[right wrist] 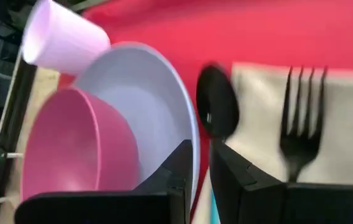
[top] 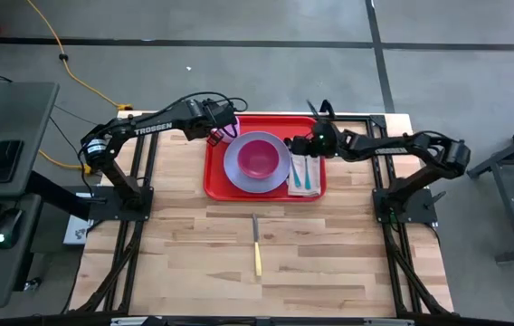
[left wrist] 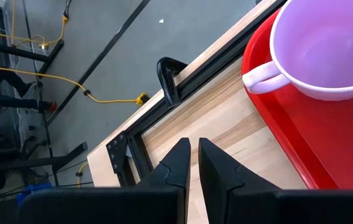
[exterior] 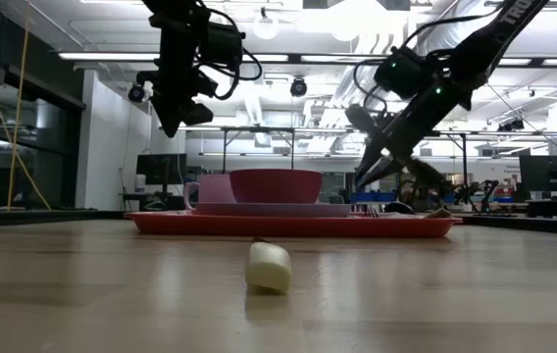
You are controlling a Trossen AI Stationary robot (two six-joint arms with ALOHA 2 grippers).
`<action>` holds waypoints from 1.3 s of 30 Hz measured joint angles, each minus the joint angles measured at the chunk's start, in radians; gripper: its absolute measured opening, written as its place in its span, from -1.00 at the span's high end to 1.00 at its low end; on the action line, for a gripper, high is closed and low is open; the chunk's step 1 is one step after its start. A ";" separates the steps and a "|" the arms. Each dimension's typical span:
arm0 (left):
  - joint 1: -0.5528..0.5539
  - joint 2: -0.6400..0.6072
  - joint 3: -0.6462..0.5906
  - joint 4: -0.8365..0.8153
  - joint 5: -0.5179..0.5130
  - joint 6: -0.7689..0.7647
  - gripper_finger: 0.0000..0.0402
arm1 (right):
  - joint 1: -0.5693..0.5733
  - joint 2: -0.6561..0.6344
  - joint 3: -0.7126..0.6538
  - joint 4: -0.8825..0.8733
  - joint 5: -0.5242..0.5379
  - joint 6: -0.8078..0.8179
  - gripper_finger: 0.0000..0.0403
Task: Set up tray
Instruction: Put the blue spoon on the white napkin to the left of the blue fork
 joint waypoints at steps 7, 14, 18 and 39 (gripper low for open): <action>0.000 0.000 0.000 0.001 0.005 0.000 0.69 | -0.059 -0.056 0.005 0.091 -0.044 -0.369 0.84; 0.000 0.000 0.000 -0.019 0.029 -0.001 0.69 | -0.119 -0.044 0.112 0.059 -0.113 -0.668 0.84; 0.000 0.000 0.000 -0.059 0.050 -0.002 0.69 | -0.152 -0.047 0.166 0.012 -0.149 -0.679 0.84; 0.138 -0.242 -0.166 0.350 0.574 0.164 0.69 | -0.232 -0.061 0.181 -0.074 -0.312 -0.865 0.84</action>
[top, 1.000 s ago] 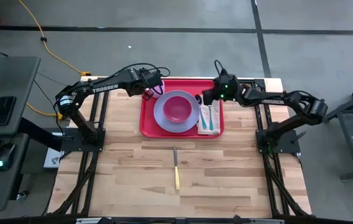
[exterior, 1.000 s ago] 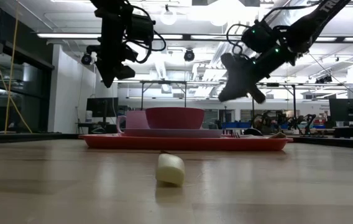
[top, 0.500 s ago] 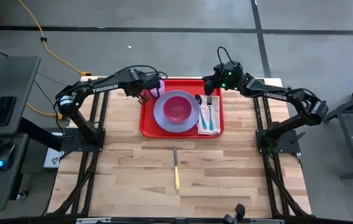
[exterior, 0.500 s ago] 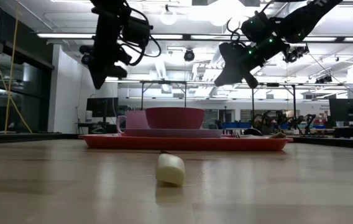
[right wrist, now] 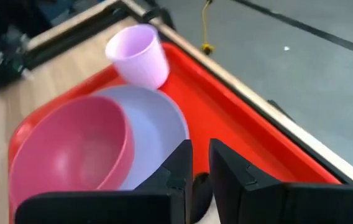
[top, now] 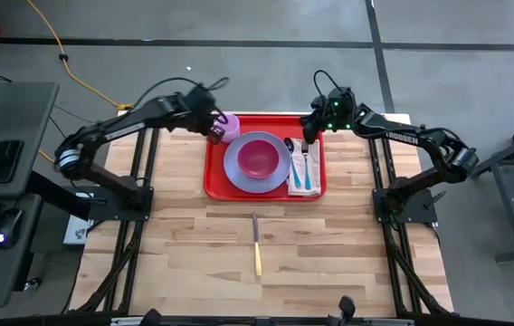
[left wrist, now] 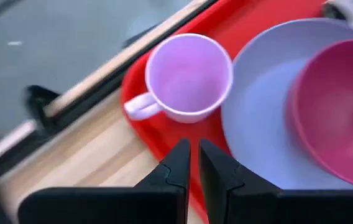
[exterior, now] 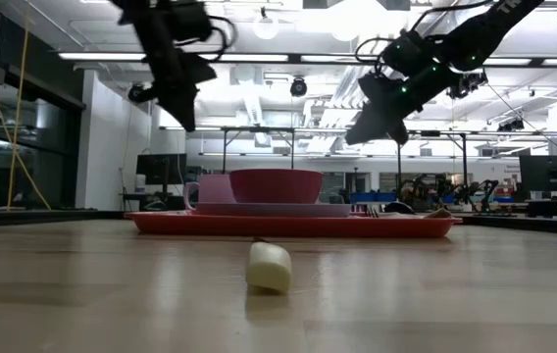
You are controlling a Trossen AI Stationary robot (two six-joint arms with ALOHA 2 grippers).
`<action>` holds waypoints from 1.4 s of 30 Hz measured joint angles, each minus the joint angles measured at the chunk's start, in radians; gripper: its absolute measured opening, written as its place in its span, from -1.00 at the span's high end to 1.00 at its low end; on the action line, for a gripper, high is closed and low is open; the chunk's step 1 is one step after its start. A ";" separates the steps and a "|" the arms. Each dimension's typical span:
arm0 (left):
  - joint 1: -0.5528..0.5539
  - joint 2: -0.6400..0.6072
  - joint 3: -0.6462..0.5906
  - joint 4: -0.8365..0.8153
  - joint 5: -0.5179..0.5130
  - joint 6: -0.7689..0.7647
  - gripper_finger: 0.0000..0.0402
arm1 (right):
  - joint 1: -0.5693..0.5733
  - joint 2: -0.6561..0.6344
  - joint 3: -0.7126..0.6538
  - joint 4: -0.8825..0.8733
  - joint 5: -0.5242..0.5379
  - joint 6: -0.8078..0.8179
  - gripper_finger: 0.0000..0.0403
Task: Set up tray
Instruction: Put the blue spoon on the white napkin to the left of the blue fork
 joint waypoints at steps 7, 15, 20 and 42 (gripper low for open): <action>0.074 -0.245 -0.250 0.229 0.169 -0.021 0.69 | 0.009 0.035 0.067 -0.140 -0.044 -0.099 0.84; 0.072 -0.453 -0.465 0.486 0.321 -0.054 0.69 | 0.022 0.253 0.365 -0.456 0.003 -0.220 0.84; 0.072 -0.507 -0.556 0.594 0.398 -0.094 0.69 | 0.012 0.362 0.503 -0.640 0.007 -0.316 0.84; 0.072 -0.510 -0.754 0.866 0.468 -0.125 0.69 | 0.057 0.516 0.624 -0.769 0.031 -0.567 0.39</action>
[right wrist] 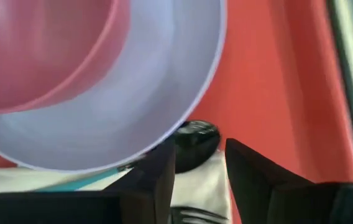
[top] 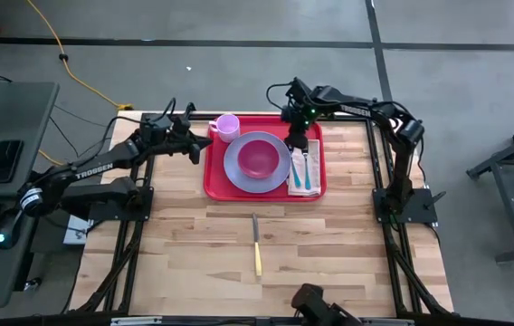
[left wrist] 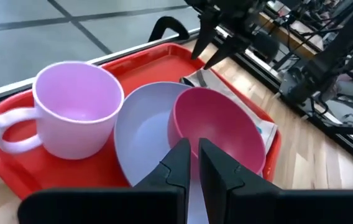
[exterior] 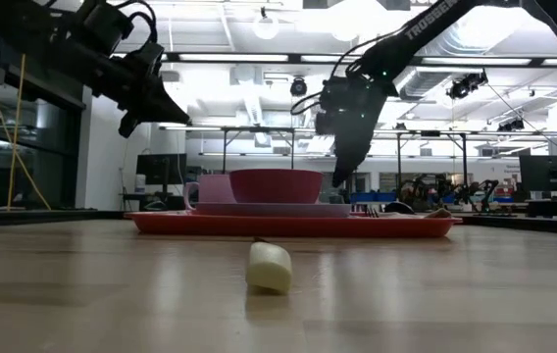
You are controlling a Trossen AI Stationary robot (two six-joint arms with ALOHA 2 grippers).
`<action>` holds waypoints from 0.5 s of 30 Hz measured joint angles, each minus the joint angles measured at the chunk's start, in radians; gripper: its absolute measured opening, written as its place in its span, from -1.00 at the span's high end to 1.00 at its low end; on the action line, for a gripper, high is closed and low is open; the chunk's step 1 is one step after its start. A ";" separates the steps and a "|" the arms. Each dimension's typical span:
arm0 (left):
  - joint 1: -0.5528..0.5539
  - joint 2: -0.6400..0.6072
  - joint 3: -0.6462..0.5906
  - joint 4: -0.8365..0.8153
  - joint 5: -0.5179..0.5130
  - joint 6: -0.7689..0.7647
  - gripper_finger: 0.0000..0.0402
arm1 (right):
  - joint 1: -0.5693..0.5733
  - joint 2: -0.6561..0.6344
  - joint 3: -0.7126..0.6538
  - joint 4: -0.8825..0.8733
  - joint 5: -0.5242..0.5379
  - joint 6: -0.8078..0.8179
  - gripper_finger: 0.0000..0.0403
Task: Set up tray
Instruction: Put the blue spoon on the white napkin to the left of the blue fork
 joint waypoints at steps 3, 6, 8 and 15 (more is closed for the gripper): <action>0.000 0.000 -0.003 0.002 0.000 -0.007 0.69 | 0.000 0.019 0.000 -0.001 -0.020 -0.022 0.39; 0.000 0.000 -0.003 0.001 0.000 -0.010 0.69 | 0.000 0.029 -0.001 0.008 0.027 -0.042 0.39; 0.000 0.000 -0.003 0.004 0.000 -0.016 0.69 | -0.003 0.029 -0.001 0.013 0.005 -0.047 0.39; 0.000 0.000 -0.003 0.013 0.000 -0.020 0.69 | -0.022 0.036 -0.001 0.021 -0.021 -0.096 0.39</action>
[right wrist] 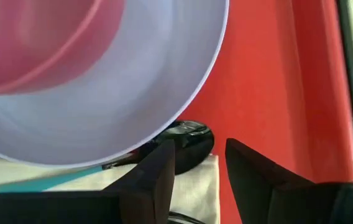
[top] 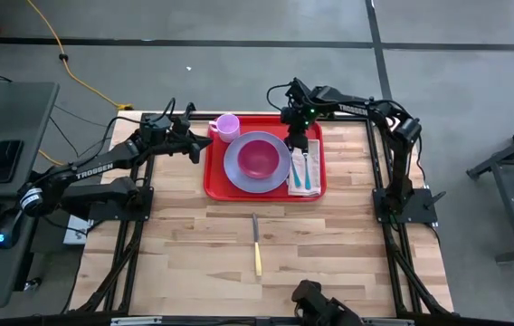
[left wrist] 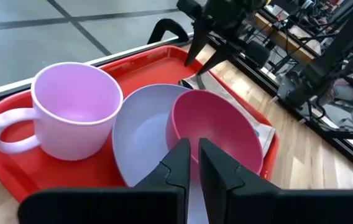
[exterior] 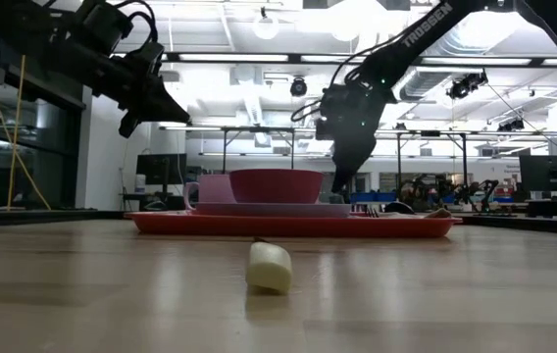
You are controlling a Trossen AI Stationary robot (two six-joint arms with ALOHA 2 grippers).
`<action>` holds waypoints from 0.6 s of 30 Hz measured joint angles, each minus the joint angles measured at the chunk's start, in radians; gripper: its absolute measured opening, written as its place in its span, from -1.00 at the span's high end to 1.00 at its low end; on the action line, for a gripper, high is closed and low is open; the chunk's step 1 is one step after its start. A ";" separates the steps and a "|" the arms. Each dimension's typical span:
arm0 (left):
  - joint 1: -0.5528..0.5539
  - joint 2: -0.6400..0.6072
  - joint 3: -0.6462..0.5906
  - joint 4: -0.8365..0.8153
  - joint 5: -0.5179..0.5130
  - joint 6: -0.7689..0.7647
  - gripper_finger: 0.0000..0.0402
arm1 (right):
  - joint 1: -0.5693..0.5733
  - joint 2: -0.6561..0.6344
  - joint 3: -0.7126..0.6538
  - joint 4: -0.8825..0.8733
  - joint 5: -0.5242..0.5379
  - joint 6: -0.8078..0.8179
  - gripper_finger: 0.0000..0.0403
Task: Set up tray
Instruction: Put the blue spoon on the white napkin to the left of the blue fork
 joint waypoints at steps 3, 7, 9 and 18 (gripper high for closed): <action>0.000 0.000 0.000 0.000 0.000 -0.002 0.69 | -0.008 0.023 0.000 -0.002 -0.003 0.000 0.39; 0.000 0.000 0.000 0.000 0.000 -0.003 0.69 | -0.010 0.040 0.000 -0.002 -0.004 -0.006 0.39; 0.000 0.000 0.000 0.000 0.000 -0.004 0.69 | -0.009 0.053 0.000 -0.001 -0.005 -0.010 0.39; 0.000 0.000 0.000 -0.002 -0.001 -0.005 0.69 | -0.009 0.087 0.000 0.016 -0.003 -0.023 0.39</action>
